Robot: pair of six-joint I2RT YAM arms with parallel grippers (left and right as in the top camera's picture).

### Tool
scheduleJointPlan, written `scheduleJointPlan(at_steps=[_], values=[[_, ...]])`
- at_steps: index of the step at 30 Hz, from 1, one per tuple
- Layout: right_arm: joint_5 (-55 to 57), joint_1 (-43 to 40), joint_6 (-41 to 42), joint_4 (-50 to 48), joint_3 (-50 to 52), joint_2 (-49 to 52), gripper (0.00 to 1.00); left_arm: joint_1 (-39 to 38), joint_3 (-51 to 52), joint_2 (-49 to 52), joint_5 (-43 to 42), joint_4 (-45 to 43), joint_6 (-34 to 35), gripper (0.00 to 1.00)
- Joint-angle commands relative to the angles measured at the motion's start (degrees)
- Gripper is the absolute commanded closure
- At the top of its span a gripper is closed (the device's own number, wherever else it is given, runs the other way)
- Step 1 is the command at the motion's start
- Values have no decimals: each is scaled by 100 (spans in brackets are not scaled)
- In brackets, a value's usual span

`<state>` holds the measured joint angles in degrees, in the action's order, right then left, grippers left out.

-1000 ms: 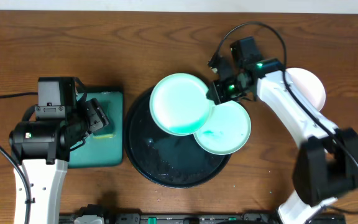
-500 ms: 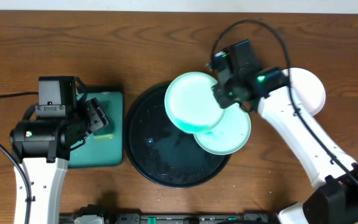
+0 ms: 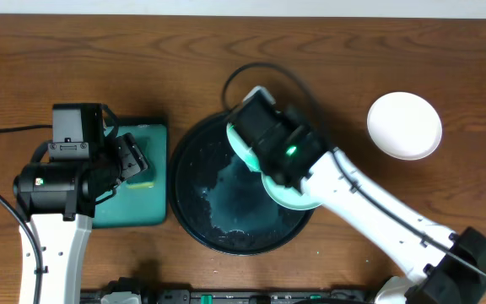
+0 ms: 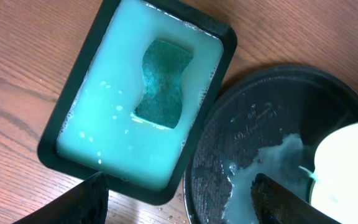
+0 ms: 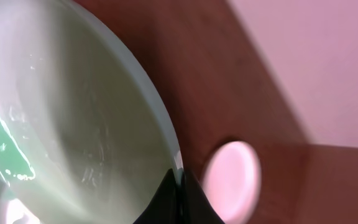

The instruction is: Clean dirty plates on tray and stack at the side

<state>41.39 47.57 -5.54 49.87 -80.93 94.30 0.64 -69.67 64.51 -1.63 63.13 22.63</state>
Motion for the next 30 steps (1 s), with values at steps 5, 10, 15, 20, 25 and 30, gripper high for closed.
scheduleJointPlan(at_steps=[5,10,15,20,25,30], values=[[2603,1139,-205,-13,-9,-107,99,20,57,24,-55,33,7,26],[3300,1578,-212,39,-7,-107,99,20,57,24,-52,31,7,26],[3532,1762,-398,48,-7,-107,99,20,57,24,-52,31,-13,26],[3534,1794,-400,50,-7,-107,99,20,57,24,-52,31,-13,26],[3576,1794,-485,46,-7,-107,99,20,57,24,-52,31,-11,25],[3576,1794,-487,48,-7,-107,99,20,57,24,-52,31,-13,26]])
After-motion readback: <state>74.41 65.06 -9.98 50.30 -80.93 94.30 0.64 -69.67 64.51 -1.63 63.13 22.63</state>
